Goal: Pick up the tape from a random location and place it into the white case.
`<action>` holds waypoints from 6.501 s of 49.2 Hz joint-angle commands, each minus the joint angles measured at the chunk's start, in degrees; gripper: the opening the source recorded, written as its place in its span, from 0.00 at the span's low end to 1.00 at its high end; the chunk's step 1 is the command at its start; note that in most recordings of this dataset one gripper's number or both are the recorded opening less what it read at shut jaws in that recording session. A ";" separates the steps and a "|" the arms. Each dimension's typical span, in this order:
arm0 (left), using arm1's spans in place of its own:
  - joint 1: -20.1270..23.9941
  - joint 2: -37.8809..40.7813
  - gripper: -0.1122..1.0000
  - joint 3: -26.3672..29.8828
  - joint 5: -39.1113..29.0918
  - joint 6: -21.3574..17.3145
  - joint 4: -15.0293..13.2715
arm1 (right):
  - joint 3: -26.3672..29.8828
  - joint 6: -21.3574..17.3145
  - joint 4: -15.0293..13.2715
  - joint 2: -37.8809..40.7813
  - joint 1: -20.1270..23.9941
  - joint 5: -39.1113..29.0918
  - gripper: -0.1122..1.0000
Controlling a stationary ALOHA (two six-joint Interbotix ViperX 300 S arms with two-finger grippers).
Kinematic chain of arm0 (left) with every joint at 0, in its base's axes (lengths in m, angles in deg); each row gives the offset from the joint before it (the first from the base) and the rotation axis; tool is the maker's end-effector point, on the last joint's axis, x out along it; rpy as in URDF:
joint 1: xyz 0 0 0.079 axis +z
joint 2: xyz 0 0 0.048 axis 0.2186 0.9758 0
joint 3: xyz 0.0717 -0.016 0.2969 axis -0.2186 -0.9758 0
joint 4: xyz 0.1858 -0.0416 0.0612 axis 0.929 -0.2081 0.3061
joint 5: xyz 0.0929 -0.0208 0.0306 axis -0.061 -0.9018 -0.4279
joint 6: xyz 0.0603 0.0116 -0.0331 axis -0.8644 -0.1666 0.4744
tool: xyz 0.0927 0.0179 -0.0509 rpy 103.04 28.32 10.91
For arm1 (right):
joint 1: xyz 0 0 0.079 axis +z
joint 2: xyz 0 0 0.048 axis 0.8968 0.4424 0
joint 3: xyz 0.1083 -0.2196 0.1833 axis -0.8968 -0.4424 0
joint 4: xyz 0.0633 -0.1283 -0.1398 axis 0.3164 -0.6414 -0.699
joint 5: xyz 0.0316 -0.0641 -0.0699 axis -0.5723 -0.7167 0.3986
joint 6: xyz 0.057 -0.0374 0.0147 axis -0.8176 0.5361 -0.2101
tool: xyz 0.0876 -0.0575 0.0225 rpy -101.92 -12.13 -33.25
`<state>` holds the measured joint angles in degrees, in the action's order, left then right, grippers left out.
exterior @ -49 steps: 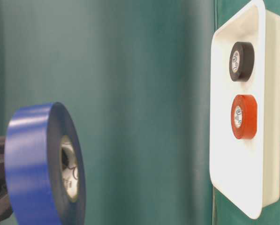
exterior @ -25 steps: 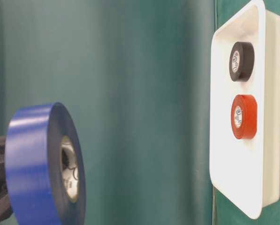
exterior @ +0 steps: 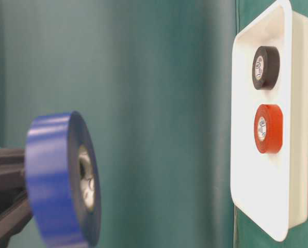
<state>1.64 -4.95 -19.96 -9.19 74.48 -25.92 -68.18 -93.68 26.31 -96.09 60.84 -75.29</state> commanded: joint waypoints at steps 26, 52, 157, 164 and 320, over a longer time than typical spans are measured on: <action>18.81 -7.38 0.30 -6.86 -0.09 -0.35 0.35 | 1.76 0.09 -0.09 0.35 0.00 -0.35 0.78; 32.78 -7.03 0.30 -7.91 1.76 -0.44 0.35 | 1.76 0.09 -0.35 0.35 0.09 -0.44 0.78; 38.23 4.13 0.30 -23.82 25.49 0.00 0.00 | 2.29 0.00 -0.97 0.44 0.00 -0.88 0.78; 38.94 6.68 0.30 -24.96 28.56 0.09 0.00 | 2.29 0.09 -1.23 0.53 0.00 -0.97 0.78; 19.25 -9.14 0.98 -32.34 31.90 -5.54 -0.53 | 3.87 -0.44 -1.14 0.35 0.00 -2.81 0.78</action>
<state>21.33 -11.10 -52.04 22.09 68.86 -26.27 -66.16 -94.03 25.08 -96.09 60.84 -77.75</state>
